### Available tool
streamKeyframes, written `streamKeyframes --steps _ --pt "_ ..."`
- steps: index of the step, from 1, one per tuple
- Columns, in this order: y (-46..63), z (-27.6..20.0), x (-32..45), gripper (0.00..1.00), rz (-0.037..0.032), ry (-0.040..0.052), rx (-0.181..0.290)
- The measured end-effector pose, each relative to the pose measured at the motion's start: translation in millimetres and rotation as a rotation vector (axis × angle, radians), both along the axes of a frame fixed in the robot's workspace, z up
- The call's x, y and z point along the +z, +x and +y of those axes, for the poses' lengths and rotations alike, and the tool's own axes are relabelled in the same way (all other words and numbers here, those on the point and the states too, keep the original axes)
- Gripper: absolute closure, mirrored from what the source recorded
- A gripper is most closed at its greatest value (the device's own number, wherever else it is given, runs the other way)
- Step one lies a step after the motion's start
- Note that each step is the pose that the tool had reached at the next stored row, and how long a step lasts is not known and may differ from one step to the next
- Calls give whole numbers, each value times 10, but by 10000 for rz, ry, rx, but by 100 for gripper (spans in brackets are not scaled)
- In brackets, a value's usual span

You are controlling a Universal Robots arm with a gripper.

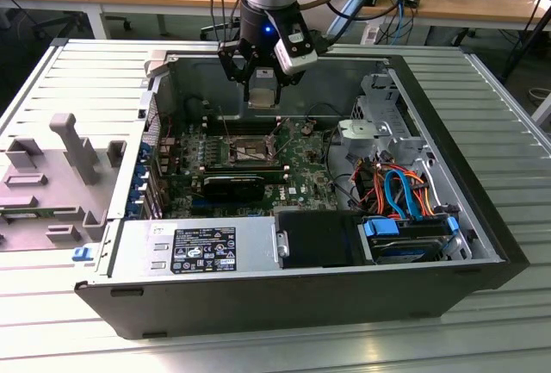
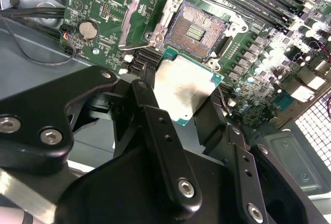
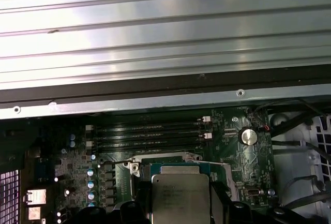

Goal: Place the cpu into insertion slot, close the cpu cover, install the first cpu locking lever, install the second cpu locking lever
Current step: 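Place the cpu into insertion slot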

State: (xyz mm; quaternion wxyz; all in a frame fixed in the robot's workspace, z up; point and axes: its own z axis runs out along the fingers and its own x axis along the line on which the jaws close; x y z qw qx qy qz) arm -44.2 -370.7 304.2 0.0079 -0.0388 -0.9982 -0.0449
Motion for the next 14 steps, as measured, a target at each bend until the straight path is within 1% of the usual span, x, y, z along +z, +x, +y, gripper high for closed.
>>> streamKeyframes --steps 14 --pt "0 0 0 46 0 0 -213"
